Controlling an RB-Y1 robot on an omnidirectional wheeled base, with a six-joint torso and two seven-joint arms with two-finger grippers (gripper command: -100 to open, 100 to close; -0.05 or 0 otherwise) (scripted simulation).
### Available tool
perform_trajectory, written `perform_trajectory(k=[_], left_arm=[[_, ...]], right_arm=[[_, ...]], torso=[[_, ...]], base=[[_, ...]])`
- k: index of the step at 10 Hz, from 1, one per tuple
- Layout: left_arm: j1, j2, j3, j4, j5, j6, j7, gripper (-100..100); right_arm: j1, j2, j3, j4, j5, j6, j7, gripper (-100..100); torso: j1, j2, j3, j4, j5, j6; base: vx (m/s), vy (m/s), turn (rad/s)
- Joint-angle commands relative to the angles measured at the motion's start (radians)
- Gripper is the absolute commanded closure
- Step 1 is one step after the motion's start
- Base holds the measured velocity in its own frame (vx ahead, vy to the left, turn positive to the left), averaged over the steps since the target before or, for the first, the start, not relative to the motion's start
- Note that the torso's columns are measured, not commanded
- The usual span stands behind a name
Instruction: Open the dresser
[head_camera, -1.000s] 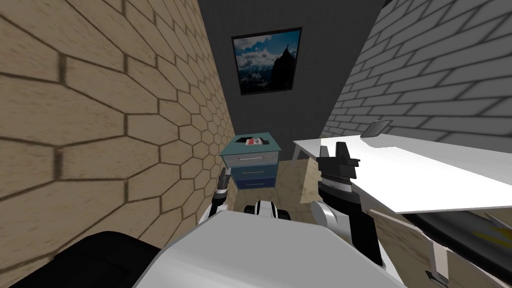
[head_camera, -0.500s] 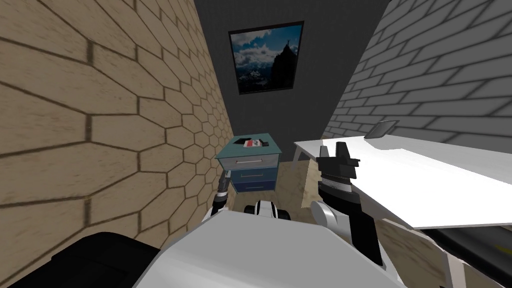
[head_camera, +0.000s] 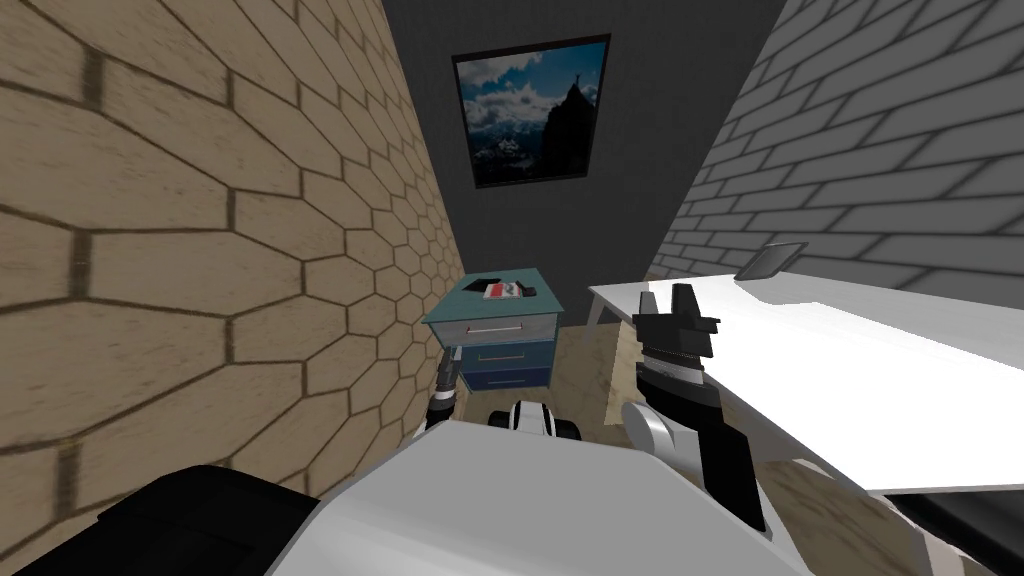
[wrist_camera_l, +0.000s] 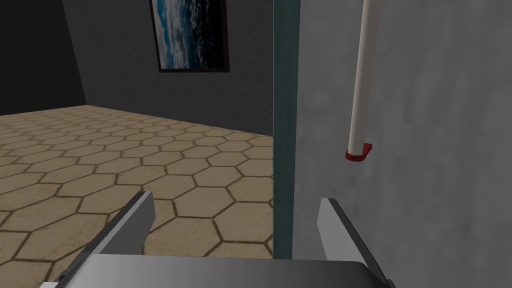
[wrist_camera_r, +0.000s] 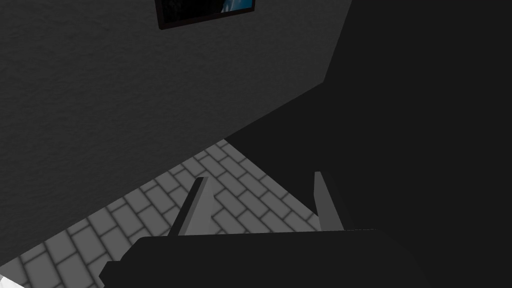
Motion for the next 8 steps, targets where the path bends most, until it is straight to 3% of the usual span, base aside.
perform_trajectory(k=[1, 8], left_arm=[[-0.014, -0.009, 0.005, 0.068, 0.003, -0.052, 0.002, -100], [-0.051, -0.036, 0.017, 0.265, 0.009, -0.177, 0.006, -100]], right_arm=[[0.000, 0.000, 0.000, 0.000, 0.000, 0.000, 0.000, 0], [0.000, 0.000, 0.000, 0.000, 0.000, 0.000, 0.000, 0]], torso=[[0.000, 0.002, 0.001, 0.000, 0.000, 0.000], [0.001, 0.003, 0.002, 0.001, 0.000, 0.000]], base=[[0.102, -0.017, 0.002], [0.094, -0.025, 0.002]])
